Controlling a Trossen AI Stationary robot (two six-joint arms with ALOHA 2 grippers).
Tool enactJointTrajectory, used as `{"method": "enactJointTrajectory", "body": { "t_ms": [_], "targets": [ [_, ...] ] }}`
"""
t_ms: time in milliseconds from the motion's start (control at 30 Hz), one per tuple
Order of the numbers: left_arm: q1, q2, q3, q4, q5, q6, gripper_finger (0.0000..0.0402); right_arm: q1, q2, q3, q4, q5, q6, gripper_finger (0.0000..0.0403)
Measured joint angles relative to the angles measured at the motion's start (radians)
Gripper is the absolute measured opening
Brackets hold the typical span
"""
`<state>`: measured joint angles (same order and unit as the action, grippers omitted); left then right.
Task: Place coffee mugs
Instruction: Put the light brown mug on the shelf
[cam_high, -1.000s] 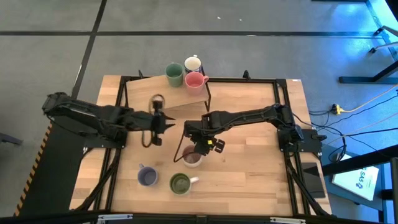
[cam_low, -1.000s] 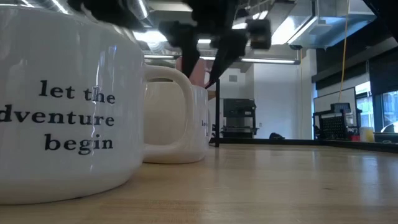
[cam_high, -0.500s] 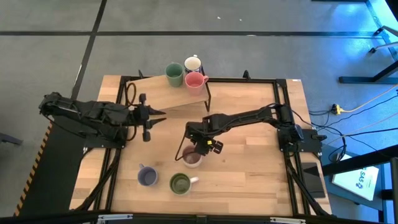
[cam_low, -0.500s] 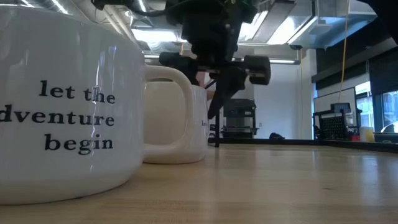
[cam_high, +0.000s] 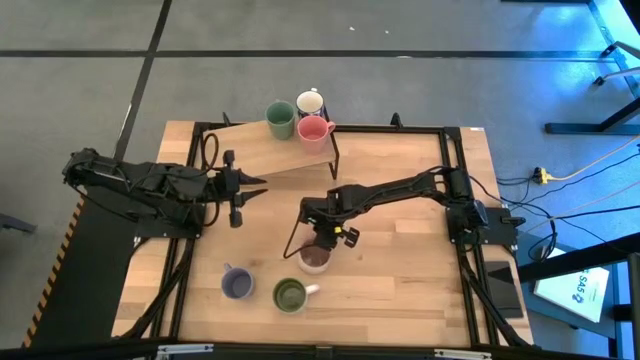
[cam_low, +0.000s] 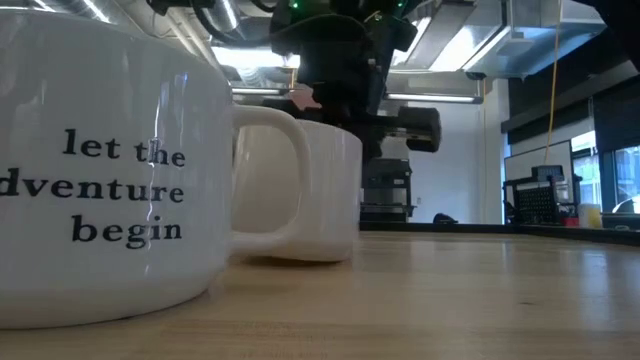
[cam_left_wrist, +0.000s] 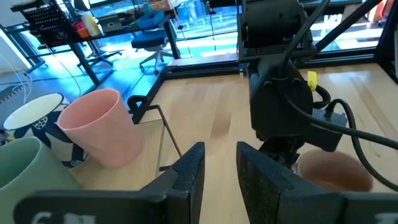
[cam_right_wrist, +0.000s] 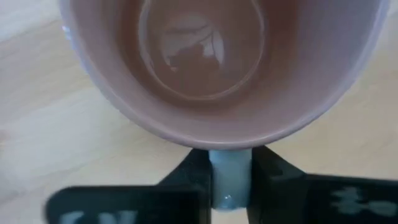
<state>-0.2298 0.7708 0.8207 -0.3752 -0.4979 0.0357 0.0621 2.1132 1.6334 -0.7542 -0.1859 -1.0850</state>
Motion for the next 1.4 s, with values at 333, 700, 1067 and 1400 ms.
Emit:
{"method": "enactJointTrajectory", "body": {
  "t_ms": [333,700,1067,1400],
  "targets": [
    [0.000,0.000,0.000,0.000,-0.016,0.000,0.0085,0.001,0.000,0.013,-0.031,0.029,0.064,0.0034],
    [0.000,-0.001,0.000,0.030,-0.016,0.000,0.0085,-0.026,0.002,0.164,-0.196,0.116,0.172,0.0034],
    [0.000,-0.062,0.000,0.061,-0.089,-0.007,0.0085,-0.120,0.002,0.410,-0.300,0.246,0.629,0.0034],
    [0.000,-0.201,0.000,0.056,-0.120,-0.008,0.0085,-0.179,0.001,0.584,-0.303,0.274,0.716,0.0034]
  ]
}}
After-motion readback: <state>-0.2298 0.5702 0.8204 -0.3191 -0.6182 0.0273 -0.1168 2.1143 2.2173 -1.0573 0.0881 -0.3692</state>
